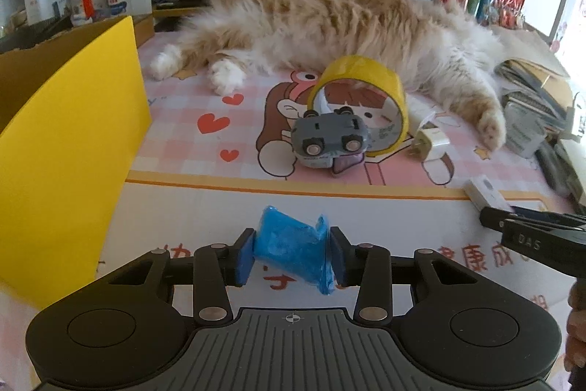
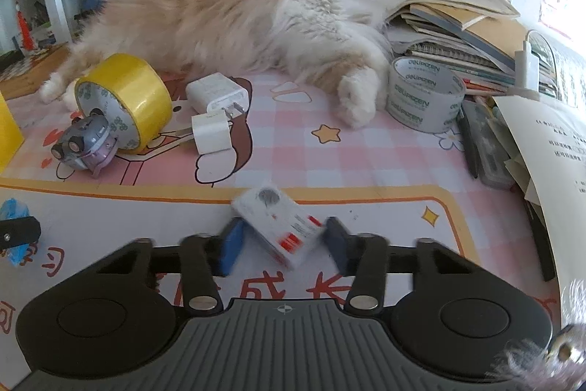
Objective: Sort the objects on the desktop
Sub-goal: 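Grasp the blue eraser with the left tool while the right tool grasps the white package, then lift the eraser with the left tool while the right tool carries the package toward the box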
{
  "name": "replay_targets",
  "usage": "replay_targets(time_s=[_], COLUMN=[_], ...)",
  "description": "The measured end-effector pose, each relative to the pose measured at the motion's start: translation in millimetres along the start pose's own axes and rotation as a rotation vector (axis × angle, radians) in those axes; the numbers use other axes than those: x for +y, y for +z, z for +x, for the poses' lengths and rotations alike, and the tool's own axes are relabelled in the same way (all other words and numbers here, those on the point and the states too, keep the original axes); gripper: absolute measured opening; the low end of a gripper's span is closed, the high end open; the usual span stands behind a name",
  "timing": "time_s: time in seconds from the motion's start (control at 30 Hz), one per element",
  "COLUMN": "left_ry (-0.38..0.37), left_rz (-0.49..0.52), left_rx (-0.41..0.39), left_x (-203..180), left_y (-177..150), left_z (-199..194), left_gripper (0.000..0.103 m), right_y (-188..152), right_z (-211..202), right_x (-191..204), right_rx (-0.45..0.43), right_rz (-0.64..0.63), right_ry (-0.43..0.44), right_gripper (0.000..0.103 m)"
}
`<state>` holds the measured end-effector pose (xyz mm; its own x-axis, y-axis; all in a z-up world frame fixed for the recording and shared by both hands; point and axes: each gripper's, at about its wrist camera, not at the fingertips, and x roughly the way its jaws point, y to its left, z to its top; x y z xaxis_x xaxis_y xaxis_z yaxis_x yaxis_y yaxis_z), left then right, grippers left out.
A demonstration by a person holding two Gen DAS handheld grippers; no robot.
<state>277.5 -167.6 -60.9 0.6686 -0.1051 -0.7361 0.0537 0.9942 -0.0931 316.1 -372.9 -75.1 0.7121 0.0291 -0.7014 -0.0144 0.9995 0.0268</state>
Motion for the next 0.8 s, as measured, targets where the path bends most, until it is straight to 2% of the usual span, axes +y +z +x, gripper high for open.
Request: replay_targets(time_s=[0.1, 0.17, 0.2, 0.23, 0.27, 0.47, 0.53, 0.6, 0.8], left_ry=[-0.006, -0.006, -0.006, -0.005, -0.004, 0.003, 0.003, -0.001, -0.016], left_rz=[0.005, 0.005, 0.003, 0.002, 0.002, -0.008, -0.013, -0.014, -0.023], left_rx=[-0.004, -0.005, -0.005, -0.006, -0.007, -0.017, -0.017, -0.019, -0.035], left_x=[-2, -2, -2, -2, -1, 0, 0, -1, -3], left_y=[-2, -3, -3, -3, -4, -5, -6, -7, -8], left_z=[-5, -7, -9, -10, -11, -18, -20, -22, -32], left_gripper=[0.040, 0.040, 0.040, 0.040, 0.040, 0.040, 0.040, 0.040, 0.039], right_y=[0, 1, 2, 2, 2, 7, 8, 9, 10], right_z=[-2, -1, -1, -1, 0, 10, 12, 12, 10], right_x=[-1, 0, 0, 0, -1, 1, 1, 2, 2], right_rx=[0.004, 0.013, 0.017, 0.019, 0.014, -0.002, -0.008, -0.013, 0.000], right_rz=[-0.004, -0.014, -0.011, -0.005, -0.006, -0.058, -0.070, -0.086, -0.079], right_ry=[0.020, 0.022, 0.024, 0.032, 0.039, 0.038, 0.051, 0.061, 0.083], right_gripper=[0.028, 0.031, 0.042, 0.047, 0.048, 0.045, 0.039, 0.027, 0.027])
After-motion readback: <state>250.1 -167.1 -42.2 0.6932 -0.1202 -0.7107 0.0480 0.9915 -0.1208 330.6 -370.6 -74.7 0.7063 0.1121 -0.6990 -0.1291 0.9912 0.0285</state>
